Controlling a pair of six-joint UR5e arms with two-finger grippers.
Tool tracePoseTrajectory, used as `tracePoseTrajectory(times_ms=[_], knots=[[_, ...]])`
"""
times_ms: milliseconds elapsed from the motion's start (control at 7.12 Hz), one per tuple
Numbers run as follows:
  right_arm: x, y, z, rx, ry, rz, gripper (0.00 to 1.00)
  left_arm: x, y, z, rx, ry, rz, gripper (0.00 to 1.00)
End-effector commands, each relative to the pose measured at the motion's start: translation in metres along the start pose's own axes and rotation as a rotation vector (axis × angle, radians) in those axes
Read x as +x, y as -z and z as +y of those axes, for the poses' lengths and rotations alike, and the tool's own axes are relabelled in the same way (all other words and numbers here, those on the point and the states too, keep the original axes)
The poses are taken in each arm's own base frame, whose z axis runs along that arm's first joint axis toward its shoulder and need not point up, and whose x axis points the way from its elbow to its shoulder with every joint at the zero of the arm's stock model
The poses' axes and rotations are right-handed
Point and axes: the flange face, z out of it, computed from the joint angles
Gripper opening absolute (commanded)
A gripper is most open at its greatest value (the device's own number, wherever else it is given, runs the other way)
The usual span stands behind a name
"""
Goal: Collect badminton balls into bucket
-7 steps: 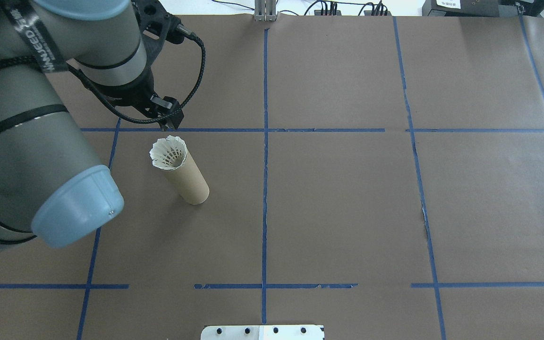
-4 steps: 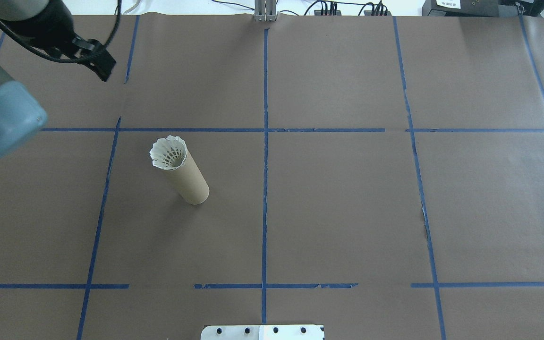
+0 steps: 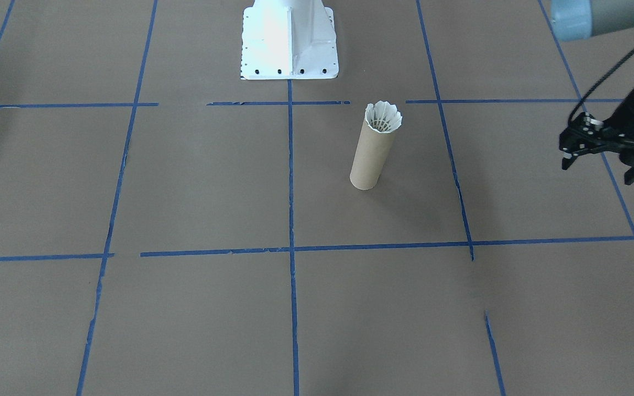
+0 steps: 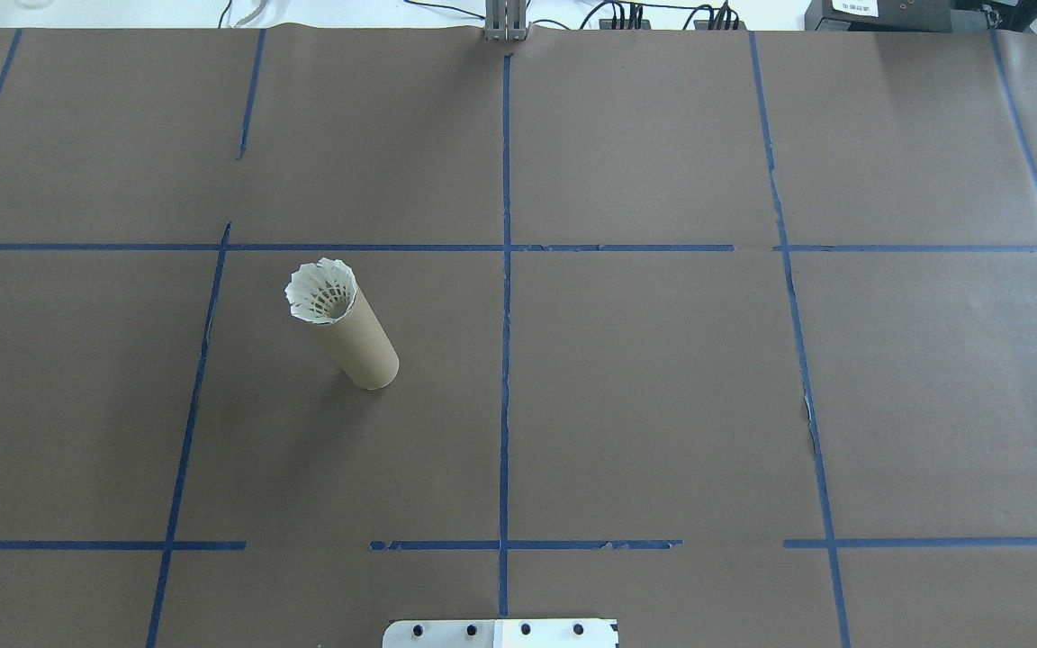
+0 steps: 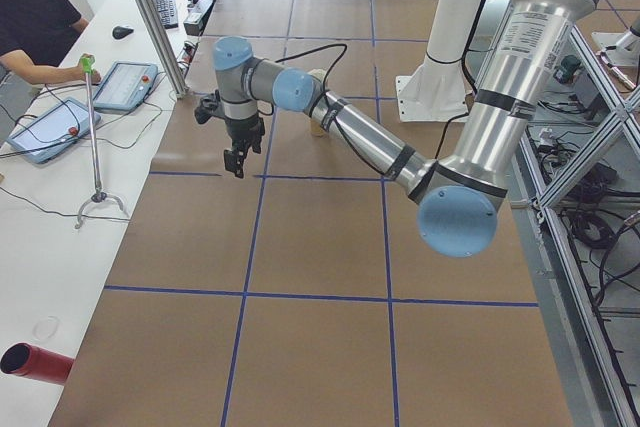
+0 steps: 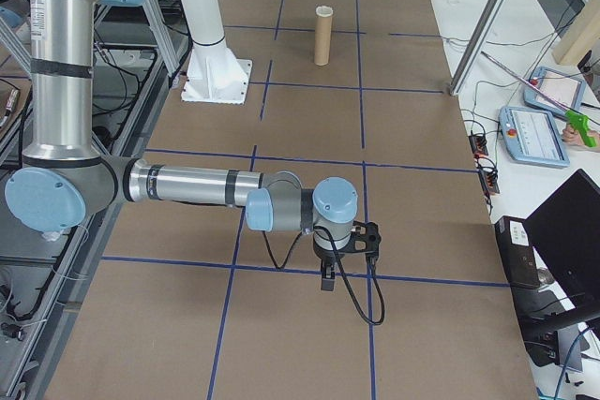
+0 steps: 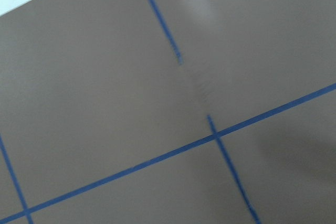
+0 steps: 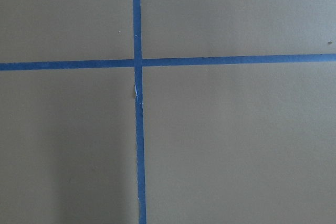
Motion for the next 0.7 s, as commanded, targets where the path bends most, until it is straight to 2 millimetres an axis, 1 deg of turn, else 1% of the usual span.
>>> tracePoseTrajectory(times_ms=[0,140,281,421,562], knots=[[0.000,0.000,0.000,0.000,0.000,0.000,1.00,-0.091,-0.016,0.044,-0.001,0.102,-0.012,1.00],[0.000,0.000,0.000,0.000,0.000,0.000,1.00,-0.105,-0.033,0.063,-0.035,0.142,0.030,1.00],[0.000,0.000,0.000,0.000,0.000,0.000,1.00,-0.123,-0.047,0.094,-0.057,0.153,0.074,1.00],[0.000,0.000,0.000,0.000,0.000,0.000,1.00,-0.138,-0.051,0.113,-0.063,0.116,0.086,1.00],[0.000,0.000,0.000,0.000,0.000,0.002,1.00,-0.146,-0.055,0.122,-0.071,0.115,0.085,1.00]])
